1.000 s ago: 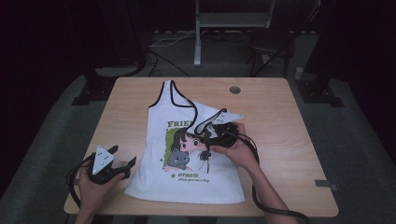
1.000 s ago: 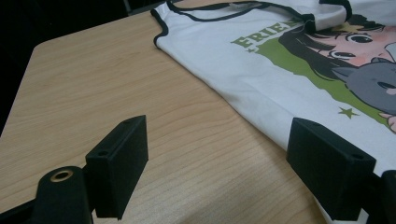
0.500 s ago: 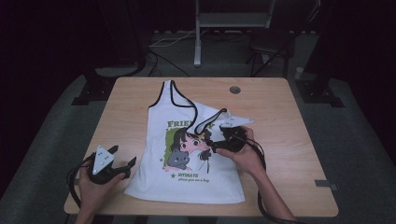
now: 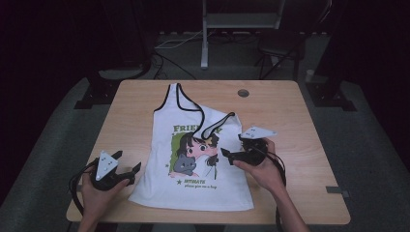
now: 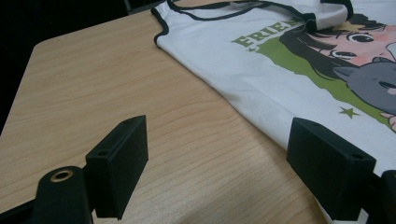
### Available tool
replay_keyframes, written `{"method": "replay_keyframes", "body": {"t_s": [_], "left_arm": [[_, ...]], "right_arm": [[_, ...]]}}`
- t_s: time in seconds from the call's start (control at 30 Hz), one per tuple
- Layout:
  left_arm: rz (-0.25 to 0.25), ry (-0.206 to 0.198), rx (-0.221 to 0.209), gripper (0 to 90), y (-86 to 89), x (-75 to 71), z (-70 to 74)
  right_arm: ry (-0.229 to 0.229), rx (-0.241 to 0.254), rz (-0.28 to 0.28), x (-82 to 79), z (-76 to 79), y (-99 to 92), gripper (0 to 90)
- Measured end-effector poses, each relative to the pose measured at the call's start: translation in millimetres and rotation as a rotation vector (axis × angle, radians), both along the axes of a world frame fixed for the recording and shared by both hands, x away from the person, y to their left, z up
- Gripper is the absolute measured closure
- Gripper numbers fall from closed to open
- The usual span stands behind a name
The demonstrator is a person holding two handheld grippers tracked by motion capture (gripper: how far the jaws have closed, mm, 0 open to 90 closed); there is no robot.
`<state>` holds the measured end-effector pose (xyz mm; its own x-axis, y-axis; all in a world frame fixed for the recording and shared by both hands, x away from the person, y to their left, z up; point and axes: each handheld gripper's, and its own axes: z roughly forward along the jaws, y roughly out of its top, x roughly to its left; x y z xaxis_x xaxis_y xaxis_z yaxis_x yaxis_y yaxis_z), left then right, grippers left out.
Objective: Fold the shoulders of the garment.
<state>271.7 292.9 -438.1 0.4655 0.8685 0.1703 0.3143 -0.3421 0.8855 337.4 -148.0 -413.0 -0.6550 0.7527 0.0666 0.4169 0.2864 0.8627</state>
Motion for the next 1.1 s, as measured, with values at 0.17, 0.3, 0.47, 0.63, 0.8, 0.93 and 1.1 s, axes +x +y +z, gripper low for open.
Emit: {"method": "replay_keyframes", "body": {"t_s": [0.17,0.3,0.47,0.63,0.8,0.93,1.1], "left_arm": [[0.001,-0.001,0.003,20.6,-0.4,0.0,-0.1],[0.001,-0.002,0.003,20.6,-0.4,-0.1,-0.1],[0.0,0.0,0.011,20.6,-1.0,0.0,-0.2],[0.002,0.0,0.01,20.6,-0.9,-0.1,-0.1],[0.002,0.002,0.011,20.6,-0.9,0.1,-0.1],[0.003,0.002,0.011,20.6,-0.6,0.1,0.0],[0.003,0.004,0.012,20.6,-0.9,0.3,-0.1]], "right_arm": [[-0.009,0.019,-0.035,-13.1,0.8,-15.3,13.4],[-0.005,0.03,-0.06,-22.3,-1.5,-26.4,13.4],[-0.008,0.039,-0.088,-34.2,-3.7,-37.7,13.4],[-0.014,0.041,-0.106,-44.4,-5.0,-47.6,13.3],[-0.018,0.048,-0.13,-52.6,-7.9,-56.5,13.3],[-0.013,0.05,-0.143,-57.6,-12.6,-61.7,13.3],[-0.017,0.061,-0.166,-64.2,-16.7,-68.8,13.3]]}}
